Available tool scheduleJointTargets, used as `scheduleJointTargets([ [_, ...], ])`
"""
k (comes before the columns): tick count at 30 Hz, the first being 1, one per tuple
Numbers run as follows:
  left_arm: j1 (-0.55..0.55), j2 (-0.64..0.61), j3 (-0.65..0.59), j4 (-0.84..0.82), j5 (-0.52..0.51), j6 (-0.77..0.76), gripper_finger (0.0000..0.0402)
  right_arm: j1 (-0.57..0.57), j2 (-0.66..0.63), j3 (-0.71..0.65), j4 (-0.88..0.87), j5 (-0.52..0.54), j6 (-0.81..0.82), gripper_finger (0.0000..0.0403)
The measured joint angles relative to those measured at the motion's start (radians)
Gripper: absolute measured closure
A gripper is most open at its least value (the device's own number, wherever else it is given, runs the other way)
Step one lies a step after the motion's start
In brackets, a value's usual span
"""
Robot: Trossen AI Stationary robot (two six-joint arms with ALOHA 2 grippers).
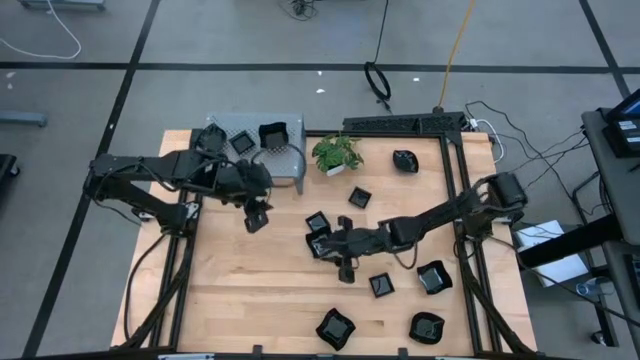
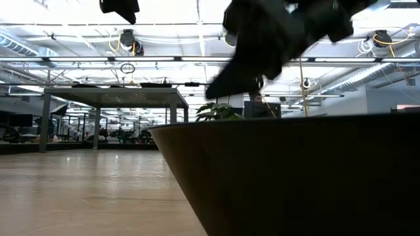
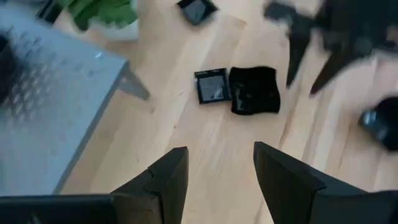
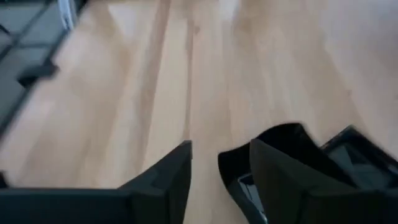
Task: Pick & Place Mini shaped plates
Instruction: Stack the black distorted square plate on top of the other black distorted square plate on the shelf
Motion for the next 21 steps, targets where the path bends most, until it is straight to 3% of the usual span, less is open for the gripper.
scheduleJointTargets([
  [7, -0.078, 0.003, -0.132, 0.165, 0.007, 0.287, 0.0215, 0.001, -0.259, -0.001, -0.206, 0.009, 0.013, 0.0248],
  [14, -0.136, 0.023, -0.326, 0.472, 0.008, 0.653, 0.0215, 0.001, -0.526, -0.001, -0.531, 0.165, 0.111, 0.0256],
  [21, -0.160, 0.128, -0.449, 0.768, 0.009, 0.819, 0.0215, 0.001, -0.733, -0.001, -0.762, 0.189, 0.240, 0.0257],
])
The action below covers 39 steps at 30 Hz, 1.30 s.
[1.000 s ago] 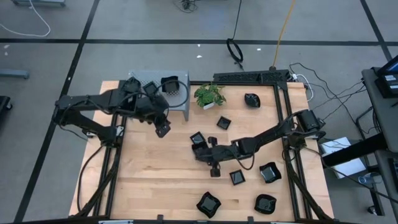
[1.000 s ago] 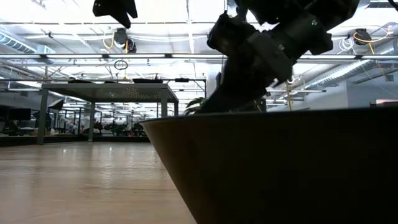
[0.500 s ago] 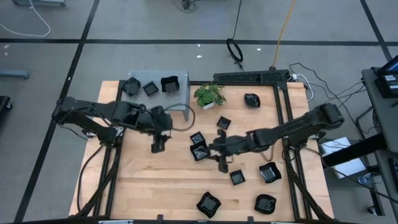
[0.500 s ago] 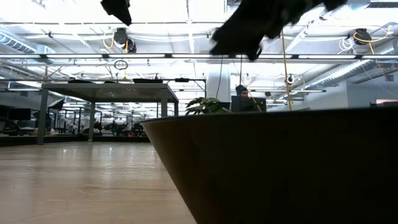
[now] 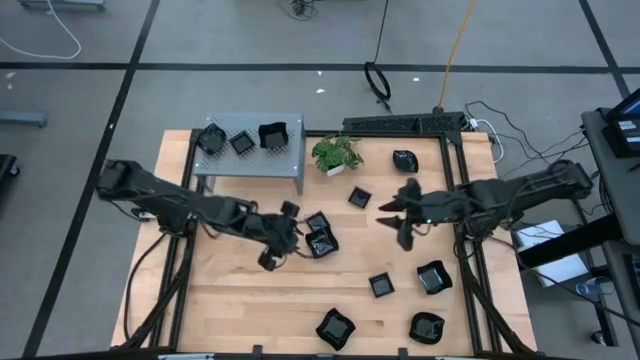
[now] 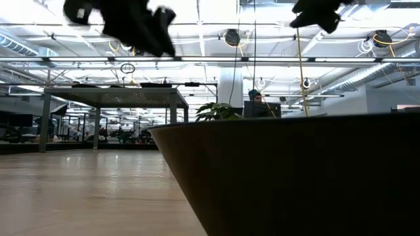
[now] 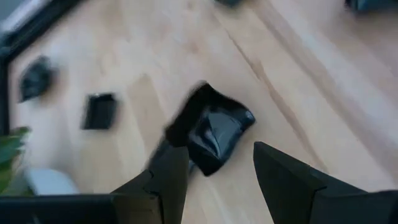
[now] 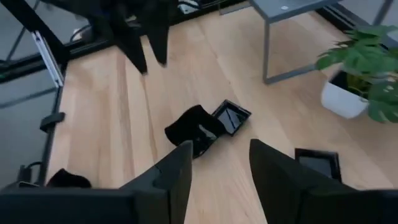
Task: Pick & Place Mini shaped plates
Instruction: Stack the black distorted square plate on top of the other black distorted square plate on the shelf
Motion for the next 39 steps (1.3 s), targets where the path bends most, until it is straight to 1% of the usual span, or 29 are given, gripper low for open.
scheduleJointTargets([
  [3, 0.000, 0.081, -0.002, 0.078, 0.000, 0.078, 0.0215, 0.000, -0.055, 0.000, -0.047, 0.031, 0.015, 0.0257],
  [8, 0.004, 0.223, -0.003, 0.132, 0.000, 0.238, 0.0215, 0.000, -0.109, 0.000, -0.072, 0.103, 0.019, 0.0257],
  [10, 0.009, 0.275, -0.002, 0.170, 0.001, 0.300, 0.0215, 0.000, -0.119, 0.000, -0.084, 0.104, 0.019, 0.0257],
  [12, 0.013, 0.315, -0.001, 0.168, -0.004, 0.347, 0.0215, 0.000, -0.121, 0.000, -0.088, 0.105, 0.019, 0.0257],
  [15, 0.021, 0.370, -0.002, 0.176, -0.046, 0.392, 0.0215, 0.000, -0.118, -0.001, -0.104, 0.104, 0.023, 0.0257],
  [17, 0.027, 0.393, -0.003, 0.195, -0.091, 0.393, 0.0215, 0.000, -0.114, -0.001, -0.100, 0.104, 0.026, 0.0257],
  [20, 0.040, 0.416, -0.001, 0.223, -0.105, 0.390, 0.0216, 0.000, -0.114, -0.022, -0.076, 0.104, 0.027, 0.0257],
  [22, 0.045, 0.421, -0.001, 0.227, -0.106, 0.390, 0.0223, 0.000, -0.117, -0.043, -0.074, 0.104, 0.027, 0.0257],
  [24, 0.046, 0.422, -0.001, 0.219, -0.104, 0.381, 0.0244, 0.000, -0.118, -0.064, -0.080, 0.101, 0.030, 0.0257],
  [26, 0.046, 0.420, -0.001, 0.209, -0.100, 0.378, 0.0279, 0.000, -0.118, -0.086, -0.076, 0.100, 0.048, 0.0257],
  [28, 0.046, 0.414, -0.001, 0.190, -0.093, 0.370, 0.0325, 0.000, -0.118, -0.110, -0.078, 0.100, 0.074, 0.0257],
  [30, 0.049, 0.401, 0.003, 0.163, -0.057, 0.352, 0.0374, 0.000, -0.117, -0.129, -0.078, 0.099, 0.092, 0.0257],
  [31, 0.049, 0.391, 0.007, 0.154, -0.042, 0.337, 0.0387, 0.000, -0.118, -0.137, -0.078, 0.097, 0.100, 0.0257],
  [33, 0.048, 0.365, 0.020, 0.149, 0.002, 0.305, 0.0390, 0.000, -0.118, -0.145, -0.077, 0.097, 0.105, 0.0257],
  [36, 0.046, 0.305, 0.021, 0.155, 0.050, 0.299, 0.0392, 0.000, -0.118, -0.146, -0.075, 0.098, 0.103, 0.0257],
  [39, 0.053, 0.222, 0.021, 0.163, 0.076, 0.259, 0.0396, 0.000, -0.131, -0.146, -0.071, 0.099, 0.091, 0.0257],
])
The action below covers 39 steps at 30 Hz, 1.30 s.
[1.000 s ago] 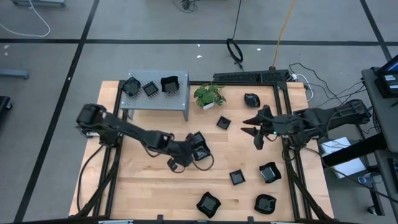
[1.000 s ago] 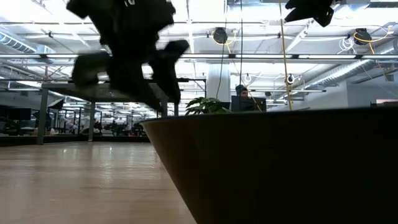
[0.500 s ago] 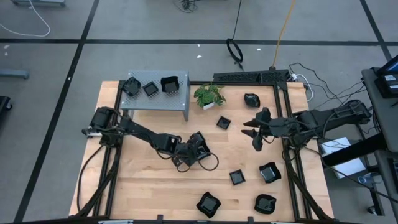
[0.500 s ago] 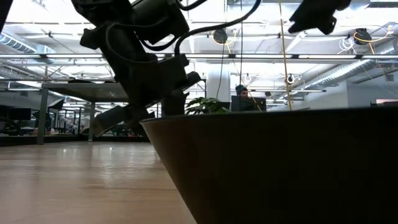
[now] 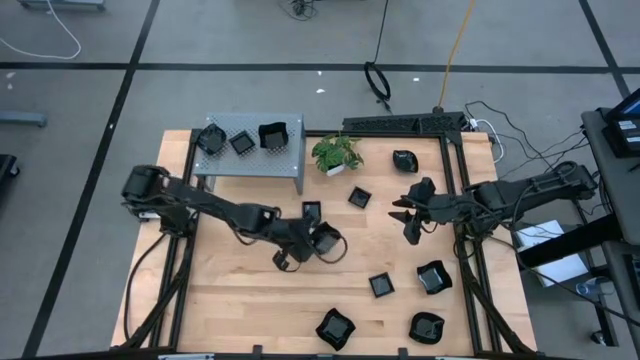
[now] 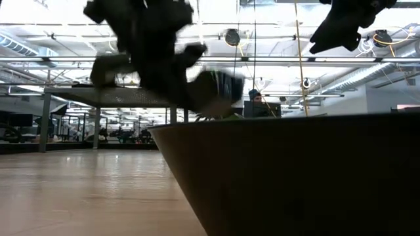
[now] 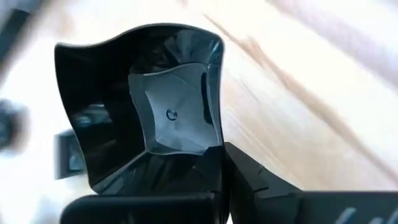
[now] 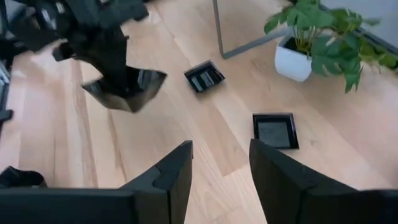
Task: Pick & Place Mini shaped plates
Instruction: Stack the black distorted square plate on top of the other black distorted square plate on the shelf
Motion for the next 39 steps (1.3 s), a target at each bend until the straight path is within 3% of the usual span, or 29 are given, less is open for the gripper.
scheduleJointTargets([
  [6, 0.048, -0.184, 0.000, -0.005, -0.059, -0.154, 0.0397, 0.000, -0.072, 0.000, 0.002, 0.015, -0.101, 0.0257],
  [14, 0.194, -0.365, 0.000, -0.017, -0.364, -0.210, 0.0387, 0.000, -0.227, 0.000, -0.067, 0.202, -0.179, 0.0257],
  [17, 0.283, -0.396, 0.000, -0.070, -0.421, -0.217, 0.0395, 0.000, -0.272, 0.000, -0.120, 0.268, -0.171, 0.0257],
  [23, 0.473, -0.390, 0.000, -0.178, -0.368, -0.221, 0.0387, 0.000, -0.330, -0.005, -0.158, 0.370, -0.173, 0.0257],
  [29, 0.578, -0.381, 0.000, -0.222, -0.321, -0.143, 0.0397, 0.000, -0.401, -0.076, -0.119, 0.435, -0.149, 0.0257],
  [34, 0.638, -0.394, 0.000, -0.284, -0.270, -0.109, 0.0383, -0.001, -0.448, -0.188, 0.028, 0.486, -0.165, 0.0257],
  [39, 0.663, -0.393, 0.000, -0.307, -0.236, -0.033, 0.0387, -0.001, -0.468, -0.305, 0.242, 0.530, -0.281, 0.0257],
])
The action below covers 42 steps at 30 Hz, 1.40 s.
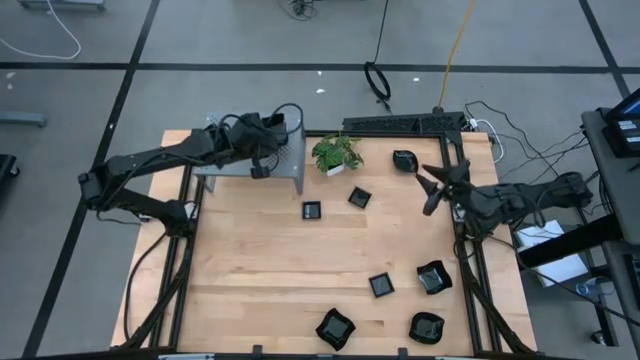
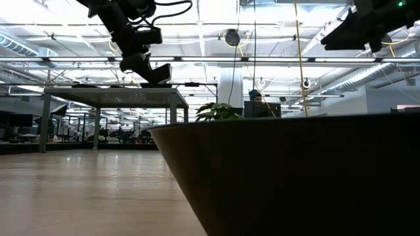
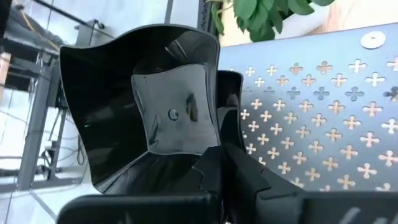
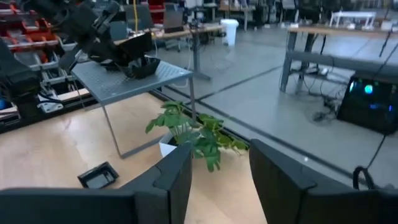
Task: Pick & Place Mini shaped plates
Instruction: Stack the black distorted square plate on top of the other black distorted square plate on the shelf, then stack the black square plate on top of the other black square plates on the shelf
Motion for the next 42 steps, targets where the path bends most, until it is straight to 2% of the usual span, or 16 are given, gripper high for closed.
scheduleJointTargets([
  [6, 0.001, 0.000, 0.000, 0.006, 0.015, 0.000, 0.0393, 0.000, -0.001, -0.114, 0.227, 0.000, -0.148, 0.0257],
  [10, -0.007, 0.000, 0.000, 0.013, -0.056, -0.011, 0.0366, 0.000, -0.001, -0.177, 0.355, 0.008, -0.205, 0.0257],
  [14, -0.017, 0.000, 0.000, 0.016, -0.145, -0.042, 0.0333, 0.000, -0.001, -0.231, 0.503, 0.110, -0.215, 0.0257],
  [19, -0.026, 0.000, 0.000, 0.016, -0.165, -0.106, 0.0295, 0.000, -0.001, -0.289, 0.691, 0.258, -0.215, 0.0257],
  [24, -0.057, 0.000, 0.000, 0.016, -0.165, -0.137, 0.0262, 0.000, -0.001, -0.333, 0.827, 0.283, -0.215, 0.0257],
  [32, -0.140, -0.005, 0.000, 0.018, -0.165, -0.076, 0.0224, 0.000, -0.001, -0.362, 0.861, 0.282, -0.204, 0.0257],
  [39, -0.229, -0.005, 0.000, 0.093, -0.159, -0.040, 0.0218, 0.000, -0.001, -0.402, 0.860, 0.282, -0.204, 0.0257],
  [42, -0.268, -0.006, 0.000, 0.151, -0.065, -0.053, 0.0218, 0.000, -0.001, -0.434, 0.860, 0.282, -0.204, 0.0257],
])
